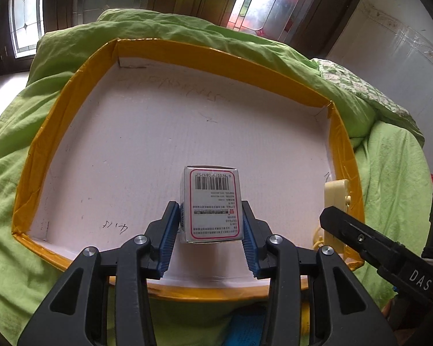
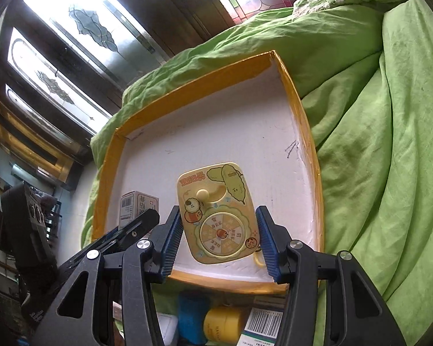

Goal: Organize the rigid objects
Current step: 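Carry both items into the tray and open both grippers to release them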

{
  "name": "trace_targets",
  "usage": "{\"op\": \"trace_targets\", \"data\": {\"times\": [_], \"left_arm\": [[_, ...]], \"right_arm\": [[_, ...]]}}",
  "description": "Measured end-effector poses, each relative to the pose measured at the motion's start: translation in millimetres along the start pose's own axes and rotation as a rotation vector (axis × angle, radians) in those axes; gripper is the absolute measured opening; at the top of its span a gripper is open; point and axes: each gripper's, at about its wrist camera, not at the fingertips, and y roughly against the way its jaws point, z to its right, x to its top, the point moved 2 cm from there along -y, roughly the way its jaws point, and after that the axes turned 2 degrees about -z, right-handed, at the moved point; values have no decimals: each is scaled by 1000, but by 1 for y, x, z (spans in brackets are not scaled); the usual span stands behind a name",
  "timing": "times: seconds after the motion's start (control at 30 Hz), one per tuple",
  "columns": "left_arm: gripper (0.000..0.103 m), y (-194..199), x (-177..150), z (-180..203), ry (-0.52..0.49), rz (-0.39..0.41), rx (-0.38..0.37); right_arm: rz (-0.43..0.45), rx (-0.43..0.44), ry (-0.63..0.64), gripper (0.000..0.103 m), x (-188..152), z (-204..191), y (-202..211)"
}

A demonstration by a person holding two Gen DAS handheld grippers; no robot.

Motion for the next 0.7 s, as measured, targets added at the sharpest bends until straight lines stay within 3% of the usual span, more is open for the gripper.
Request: {"op": "trace_targets", "data": {"times": [0.63, 0.7], "left_arm": [[40, 0, -11, 7, -143, 18, 118], [46, 1, -10, 5, -132, 13, 114]], "right_arm": [[-6, -294, 210, 46, -10, -3, -25], [-19, -309, 214, 46, -11, -1, -27]]}}
